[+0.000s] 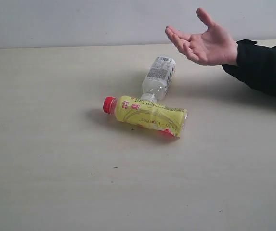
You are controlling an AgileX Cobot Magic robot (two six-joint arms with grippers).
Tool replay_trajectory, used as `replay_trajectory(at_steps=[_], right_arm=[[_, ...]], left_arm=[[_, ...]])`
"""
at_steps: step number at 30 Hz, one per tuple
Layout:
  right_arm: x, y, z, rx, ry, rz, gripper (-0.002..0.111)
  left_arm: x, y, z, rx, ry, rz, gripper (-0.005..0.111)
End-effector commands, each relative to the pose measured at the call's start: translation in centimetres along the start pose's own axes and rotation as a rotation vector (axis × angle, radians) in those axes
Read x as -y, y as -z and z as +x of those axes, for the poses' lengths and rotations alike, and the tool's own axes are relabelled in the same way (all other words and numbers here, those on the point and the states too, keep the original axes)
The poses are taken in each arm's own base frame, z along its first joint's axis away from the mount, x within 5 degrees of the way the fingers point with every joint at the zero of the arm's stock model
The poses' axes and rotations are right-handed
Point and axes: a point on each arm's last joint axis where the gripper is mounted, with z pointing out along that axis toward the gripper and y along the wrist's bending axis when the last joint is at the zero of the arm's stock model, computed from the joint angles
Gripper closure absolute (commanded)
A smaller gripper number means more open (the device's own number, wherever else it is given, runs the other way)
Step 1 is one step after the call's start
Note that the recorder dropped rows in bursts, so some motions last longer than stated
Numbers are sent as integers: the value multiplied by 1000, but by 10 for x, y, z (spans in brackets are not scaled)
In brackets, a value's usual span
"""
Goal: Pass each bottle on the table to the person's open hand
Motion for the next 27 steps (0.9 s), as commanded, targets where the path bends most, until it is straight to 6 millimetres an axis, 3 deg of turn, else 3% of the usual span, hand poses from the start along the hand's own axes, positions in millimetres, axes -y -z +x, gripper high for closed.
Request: replay_trajectory(at_steps=[1,15,27], right_arm=[[3,-22,-11,-55,-23,-1,108],[14,-93,-52,-312,1,-24,108],[16,-172,-61,-587,100,-164,104]], left_arm=[[1,0,-1,14,-4,11,107],[1,0,-1,14,-4,11,107],[1,0,-1,14,-4,11,107]])
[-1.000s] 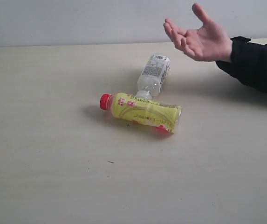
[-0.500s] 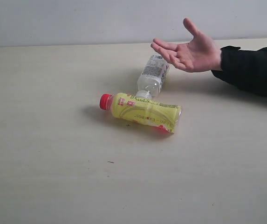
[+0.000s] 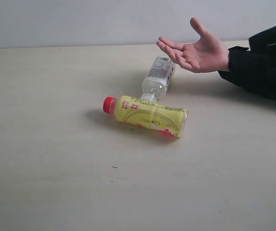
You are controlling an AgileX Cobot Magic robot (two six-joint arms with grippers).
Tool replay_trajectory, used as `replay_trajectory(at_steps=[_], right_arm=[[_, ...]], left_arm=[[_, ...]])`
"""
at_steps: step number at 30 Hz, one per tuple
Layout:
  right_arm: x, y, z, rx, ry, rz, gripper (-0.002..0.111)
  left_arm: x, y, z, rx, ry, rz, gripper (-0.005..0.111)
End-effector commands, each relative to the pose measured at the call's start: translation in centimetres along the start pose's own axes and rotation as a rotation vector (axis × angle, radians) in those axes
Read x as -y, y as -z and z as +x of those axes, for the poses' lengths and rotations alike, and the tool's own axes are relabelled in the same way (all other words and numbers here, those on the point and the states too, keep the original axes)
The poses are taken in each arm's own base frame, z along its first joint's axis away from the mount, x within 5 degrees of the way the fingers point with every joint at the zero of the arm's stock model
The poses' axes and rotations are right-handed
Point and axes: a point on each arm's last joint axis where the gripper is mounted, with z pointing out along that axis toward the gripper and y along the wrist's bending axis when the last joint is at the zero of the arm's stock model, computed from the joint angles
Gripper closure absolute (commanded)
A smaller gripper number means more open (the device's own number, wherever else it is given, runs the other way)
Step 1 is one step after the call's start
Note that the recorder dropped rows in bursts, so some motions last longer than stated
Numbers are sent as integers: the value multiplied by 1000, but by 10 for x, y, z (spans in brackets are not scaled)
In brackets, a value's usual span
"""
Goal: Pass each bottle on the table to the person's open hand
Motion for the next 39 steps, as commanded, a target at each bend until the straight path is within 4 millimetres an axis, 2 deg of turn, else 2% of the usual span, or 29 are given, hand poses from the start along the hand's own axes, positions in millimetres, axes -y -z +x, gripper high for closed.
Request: replay_trajectory(at_steps=[1,9,18,24,27,30,35,39], right_arm=[[6,-26,-19,-103,56,-42,102],[21,-78,-48,-332,119,-135,81],[36,-139,-66,-396,239,-191,62],[20,-181,-65,-462,432,-194,51],[9,-202,-61,-493,472,-207,46],[-3,-217,-52,-531,520,-240,40],[-15,-240,-37,-598,640,-226,40],[-20,-250,-34,-578,681,-206,36]], left_arm=[[1,0,-1,14,-4,11,107],[1,0,-1,14,-4,11,107],[1,0,-1,14,-4,11,107],[1,0,-1,14,-4,11,107],[1,0,-1,14,-4,11,107],[1,0,-1,14,-4,11,107],[1,0,-1,14,-4,11,107],[1,0,-1,14,-4,11,107]])
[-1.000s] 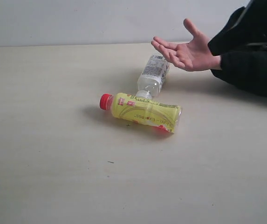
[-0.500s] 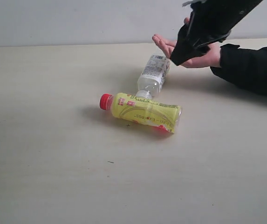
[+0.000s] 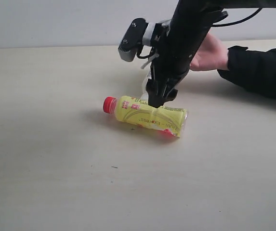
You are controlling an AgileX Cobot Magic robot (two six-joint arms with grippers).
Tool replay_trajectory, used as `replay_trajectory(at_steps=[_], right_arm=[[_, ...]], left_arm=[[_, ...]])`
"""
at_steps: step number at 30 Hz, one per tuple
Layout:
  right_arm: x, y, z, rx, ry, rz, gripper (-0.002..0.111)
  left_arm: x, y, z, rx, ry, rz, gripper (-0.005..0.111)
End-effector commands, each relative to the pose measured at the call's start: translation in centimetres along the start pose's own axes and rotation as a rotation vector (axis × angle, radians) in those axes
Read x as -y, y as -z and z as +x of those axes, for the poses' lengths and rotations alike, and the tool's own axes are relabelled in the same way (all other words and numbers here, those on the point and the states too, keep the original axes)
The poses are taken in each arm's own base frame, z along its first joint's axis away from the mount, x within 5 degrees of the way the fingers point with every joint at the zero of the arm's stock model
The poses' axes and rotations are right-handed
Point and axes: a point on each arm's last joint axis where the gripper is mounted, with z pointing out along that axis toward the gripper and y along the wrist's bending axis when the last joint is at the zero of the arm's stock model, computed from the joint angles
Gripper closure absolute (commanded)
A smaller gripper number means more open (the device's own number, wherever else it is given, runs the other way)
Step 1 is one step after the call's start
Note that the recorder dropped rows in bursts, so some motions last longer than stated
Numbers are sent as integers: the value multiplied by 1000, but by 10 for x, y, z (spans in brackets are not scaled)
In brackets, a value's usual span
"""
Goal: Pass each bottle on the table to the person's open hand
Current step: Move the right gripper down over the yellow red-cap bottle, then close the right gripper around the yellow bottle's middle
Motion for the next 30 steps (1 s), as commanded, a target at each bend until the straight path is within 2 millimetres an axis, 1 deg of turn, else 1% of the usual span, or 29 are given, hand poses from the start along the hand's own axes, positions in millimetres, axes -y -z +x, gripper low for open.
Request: replay_trajectory(at_steps=[1,7,12,14,18,22,28,30], right_arm=[[1,-7,-8,25,35,47,35],[-3,-17,-3,-30,25,-16,35],[-4,-32,0,-71,21,-50,35],[-4,-42,1,-89,19,-65,35],[-2,-52,5,-124,38,-63,30],[-1,-59,7,-146,23,-58,30],[-1,-76,9,-166,5,-70,30],[-1,-78,9,-167,3,-71,30]], left_arm=[[1,0,-1,14,-4,11,107],[1,0,-1,14,-4,11,107],[1,0,-1,14,-4,11,107],[1,0,-1,14,-4,11,107],[1,0,-1,14,-4,11,107],[1,0,-1,14,-4,11,107],[1,0,-1,14,-4,11,107],[1,0,-1,14,-4,11,107]])
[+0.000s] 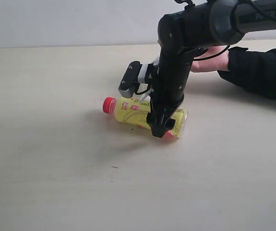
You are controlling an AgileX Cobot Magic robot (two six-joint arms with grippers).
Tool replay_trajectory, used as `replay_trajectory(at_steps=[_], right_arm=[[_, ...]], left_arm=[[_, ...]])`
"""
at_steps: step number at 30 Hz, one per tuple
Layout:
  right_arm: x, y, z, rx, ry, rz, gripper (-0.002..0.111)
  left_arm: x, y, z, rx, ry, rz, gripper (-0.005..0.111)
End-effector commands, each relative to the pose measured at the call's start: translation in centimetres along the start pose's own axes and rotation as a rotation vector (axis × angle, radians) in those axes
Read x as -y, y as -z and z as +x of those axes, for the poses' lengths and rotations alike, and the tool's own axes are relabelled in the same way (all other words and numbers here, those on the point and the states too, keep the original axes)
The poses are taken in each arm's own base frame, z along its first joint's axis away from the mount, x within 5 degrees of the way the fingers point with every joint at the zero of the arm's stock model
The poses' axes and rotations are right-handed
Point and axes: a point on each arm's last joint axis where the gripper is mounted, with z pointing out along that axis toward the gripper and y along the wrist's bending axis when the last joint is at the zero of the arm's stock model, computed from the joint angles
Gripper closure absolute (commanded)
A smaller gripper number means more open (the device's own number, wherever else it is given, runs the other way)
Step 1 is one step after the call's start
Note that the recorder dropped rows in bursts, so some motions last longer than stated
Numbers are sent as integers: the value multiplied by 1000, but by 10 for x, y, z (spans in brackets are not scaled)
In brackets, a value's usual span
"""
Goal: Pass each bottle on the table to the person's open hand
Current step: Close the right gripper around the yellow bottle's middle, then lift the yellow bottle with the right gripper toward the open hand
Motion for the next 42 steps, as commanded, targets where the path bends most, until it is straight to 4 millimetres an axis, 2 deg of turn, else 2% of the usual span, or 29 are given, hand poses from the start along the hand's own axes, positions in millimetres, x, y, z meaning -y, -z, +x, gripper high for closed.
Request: replay_trajectory(at_steps=[1,5,13,18,21,26,33,37,42], right_arm=[[2,-1,-2,6,-1,14,30],[2,-1,-2,8,-1,15,30],[1,-17,-1,-23,-9,-12,30],[1,-18,0,-30,-13,-18,33],[0,-17,0,-38,-13,-25,41],[-2,-17,2,-60,-13,-43,65],[-3,-17,4,-77,-15,-60,108],[-3,-15,4,-74,-17,-61,108],[-4,0,3,-48,-66,-47,108]], left_arm=[[1,0,-1,14,-4,11,107],[1,0,-1,14,-4,11,107],[1,0,-1,14,-4,11,107],[1,0,-1,14,-4,11,107],[1,0,-1,14,-4,11,107],[1,0,-1,14,-4,11,107],[1,0,-1,14,-4,11,107],[1,0,-1,14,-4,11,107],[1,0,-1,14,-4,11,107]])
